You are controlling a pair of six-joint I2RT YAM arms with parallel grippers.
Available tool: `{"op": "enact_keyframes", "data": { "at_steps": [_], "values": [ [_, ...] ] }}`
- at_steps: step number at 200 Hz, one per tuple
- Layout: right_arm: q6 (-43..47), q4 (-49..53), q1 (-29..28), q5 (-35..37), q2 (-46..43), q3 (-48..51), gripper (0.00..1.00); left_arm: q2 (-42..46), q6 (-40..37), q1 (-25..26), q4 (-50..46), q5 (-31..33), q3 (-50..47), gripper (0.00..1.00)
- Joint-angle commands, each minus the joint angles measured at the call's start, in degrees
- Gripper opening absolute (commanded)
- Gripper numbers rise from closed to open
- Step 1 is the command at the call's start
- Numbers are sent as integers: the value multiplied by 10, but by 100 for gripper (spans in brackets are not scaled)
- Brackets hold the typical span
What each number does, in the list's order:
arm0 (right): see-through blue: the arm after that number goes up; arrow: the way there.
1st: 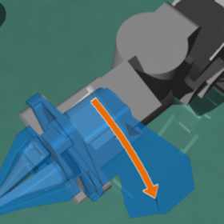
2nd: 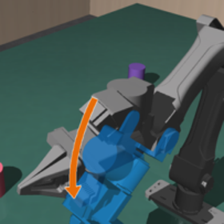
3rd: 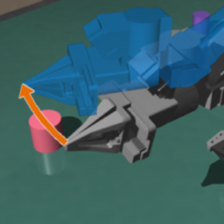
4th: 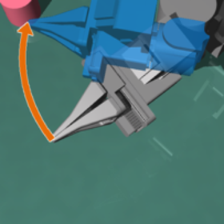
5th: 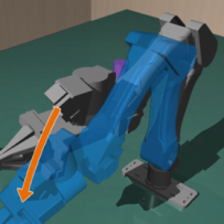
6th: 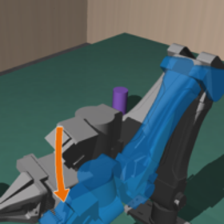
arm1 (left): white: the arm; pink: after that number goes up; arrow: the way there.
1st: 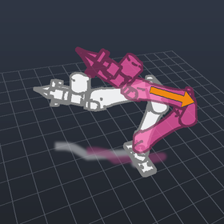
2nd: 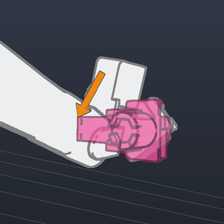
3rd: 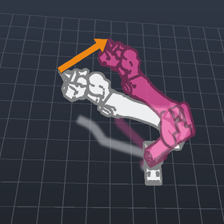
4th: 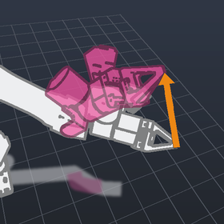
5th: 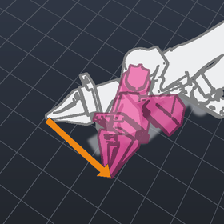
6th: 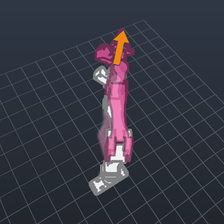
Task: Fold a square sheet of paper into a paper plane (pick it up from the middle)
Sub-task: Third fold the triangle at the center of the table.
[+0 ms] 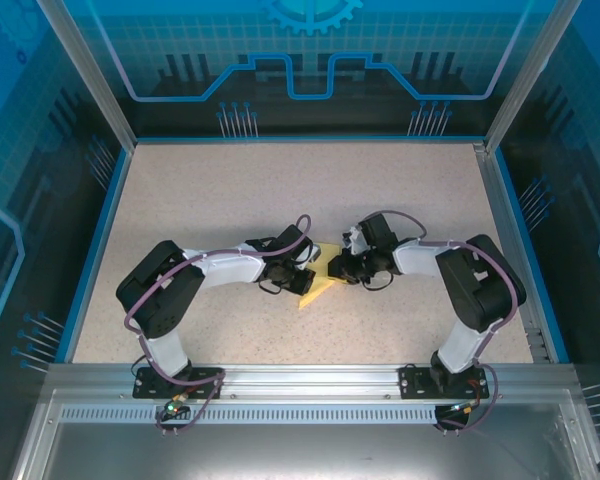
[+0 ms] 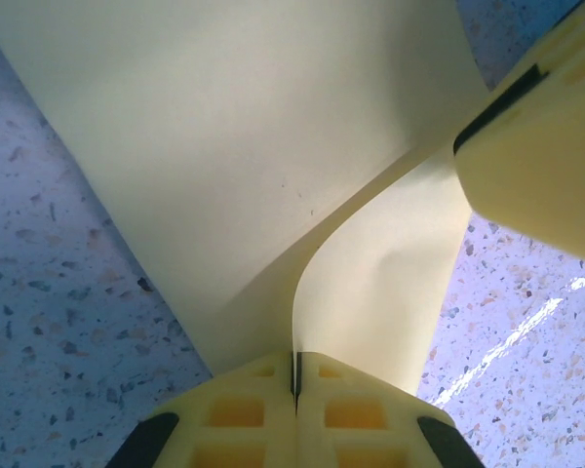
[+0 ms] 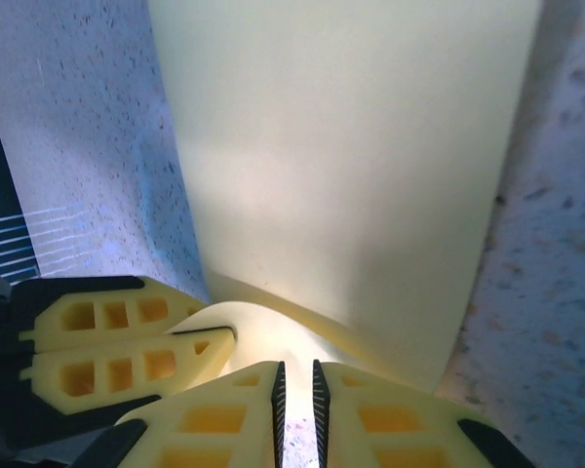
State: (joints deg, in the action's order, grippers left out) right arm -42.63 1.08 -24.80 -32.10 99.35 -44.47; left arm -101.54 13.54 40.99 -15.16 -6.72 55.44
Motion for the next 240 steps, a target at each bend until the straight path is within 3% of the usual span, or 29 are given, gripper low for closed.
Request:
{"op": "enact_keyframes", "data": {
  "at_steps": [1, 28, 59, 106, 166, 240],
  "values": [
    [13, 23, 6, 0, 28, -6, 17, -12, -4, -6, -19, 3, 0, 4],
    [16, 44, 6, 26, 50, 5, 16, -10, -4, -5, -20, 6, -3, 4],
    [26, 75, 6, 50, 15, 0, 16, -9, -4, -5, -22, 7, -3, 4],
    [25, 74, -9, 3, -35, -28, 17, -9, -3, -5, -21, 6, -1, 4],
    [-20, 12, -47, -4, 20, -43, 18, -10, -4, -5, -22, 5, 1, 4],
    [31, 98, -46, 69, 55, -28, 12, -1, -3, -5, -28, 7, 5, 8]
  ]
}}
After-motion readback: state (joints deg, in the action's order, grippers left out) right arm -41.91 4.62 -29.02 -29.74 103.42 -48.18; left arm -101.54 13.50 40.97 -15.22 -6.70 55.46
